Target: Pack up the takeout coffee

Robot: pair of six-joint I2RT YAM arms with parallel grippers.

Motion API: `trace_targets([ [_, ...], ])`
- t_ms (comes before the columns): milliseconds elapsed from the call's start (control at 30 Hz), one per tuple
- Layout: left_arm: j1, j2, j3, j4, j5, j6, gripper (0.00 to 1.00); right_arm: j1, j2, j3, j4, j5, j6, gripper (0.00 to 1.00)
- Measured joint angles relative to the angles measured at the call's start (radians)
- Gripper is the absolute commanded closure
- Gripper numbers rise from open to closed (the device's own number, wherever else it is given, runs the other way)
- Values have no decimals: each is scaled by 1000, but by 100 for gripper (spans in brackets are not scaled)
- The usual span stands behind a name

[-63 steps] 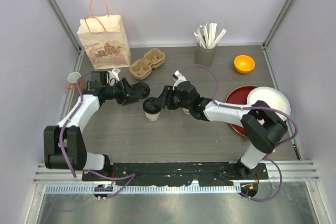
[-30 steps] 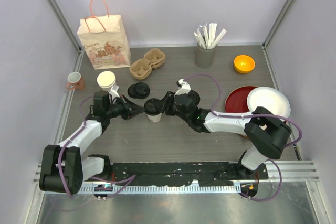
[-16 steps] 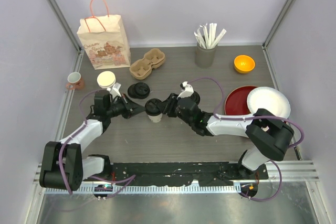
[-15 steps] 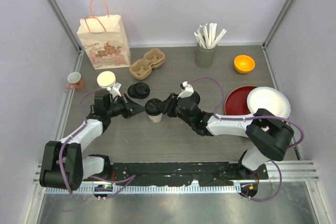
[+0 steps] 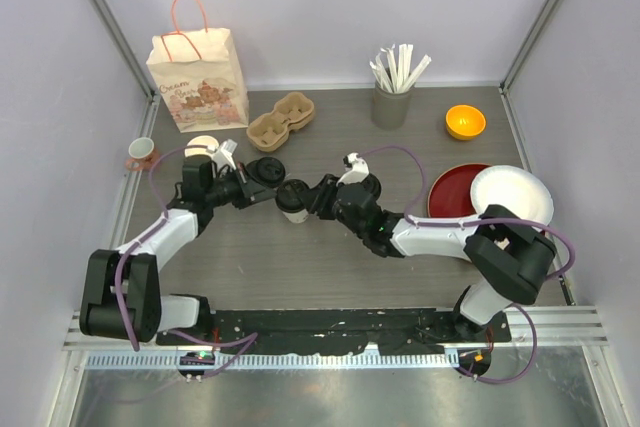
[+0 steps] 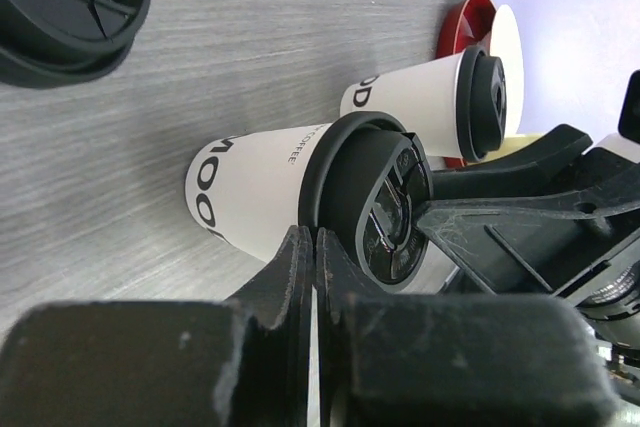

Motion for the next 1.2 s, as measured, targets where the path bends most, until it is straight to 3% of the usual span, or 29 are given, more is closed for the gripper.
trace_targets([
  [67,0,10,13,0,-4,14,82,-1,8,10,0,13,0,60],
  [100,0,11,14,-2,-8,17,74,-1,14,18,-2,18,2,61],
  [333,15,11,26,-20,-50,-74,61,-1,50,65,-40,55,72,65],
  [500,13,6,66,-18,-42,-201,59,5,50,69,-62,76,146,67],
  [800,13,-39,46,-115,-59,-320,66,9,50,134,-193,106,230,68],
  [1000,13,-101,22,-237,-70,-317,64,9,50,175,-260,108,266,68],
  [1200,11,-102,-31,-203,-76,-343,62,9,63,186,-272,98,295,68],
])
